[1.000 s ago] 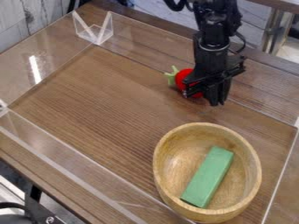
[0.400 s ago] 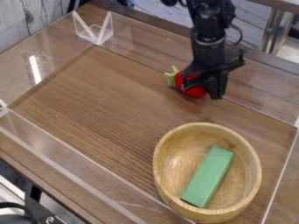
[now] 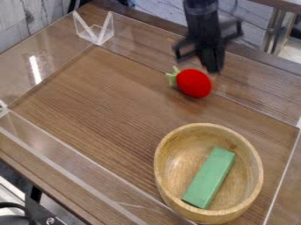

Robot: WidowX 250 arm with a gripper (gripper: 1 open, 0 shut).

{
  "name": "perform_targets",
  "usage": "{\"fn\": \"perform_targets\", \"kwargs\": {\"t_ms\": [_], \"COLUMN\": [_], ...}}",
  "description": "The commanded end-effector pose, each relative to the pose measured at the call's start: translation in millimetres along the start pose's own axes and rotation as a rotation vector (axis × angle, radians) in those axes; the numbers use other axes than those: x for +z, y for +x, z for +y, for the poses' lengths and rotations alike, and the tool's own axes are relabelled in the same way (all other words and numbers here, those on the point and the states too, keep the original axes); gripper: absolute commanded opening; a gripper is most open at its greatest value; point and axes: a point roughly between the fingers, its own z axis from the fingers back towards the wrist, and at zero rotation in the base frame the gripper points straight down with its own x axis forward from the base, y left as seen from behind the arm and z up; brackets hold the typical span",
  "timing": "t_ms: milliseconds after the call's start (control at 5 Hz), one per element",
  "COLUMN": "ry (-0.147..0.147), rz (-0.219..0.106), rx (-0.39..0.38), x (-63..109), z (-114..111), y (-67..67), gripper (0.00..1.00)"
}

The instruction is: Move the red fruit to the left

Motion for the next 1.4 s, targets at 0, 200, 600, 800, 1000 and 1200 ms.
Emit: {"fn": "perform_targets", "kwargs": {"t_ms": [0, 200, 600, 800, 1000, 1200], "ry": [-0.092, -0.066, 0.026, 0.064, 0.101, 0.133], "rz": [-0.036, -0.04, -0.08, -0.112, -0.143, -0.173], "rx": [-0.031, -0.055, 0.001, 0.056, 0.12, 0.18], "x": [64.1, 51.8, 27.1, 20.0, 7.9, -3.9], "z": [-10.0, -5.6, 7.6, 11.6, 22.0, 31.8], "y": [22.4, 23.4, 21.6, 20.2, 19.4, 17.7], "gripper": [0.0, 1.0, 1.0, 1.0, 1.0, 1.0]}}
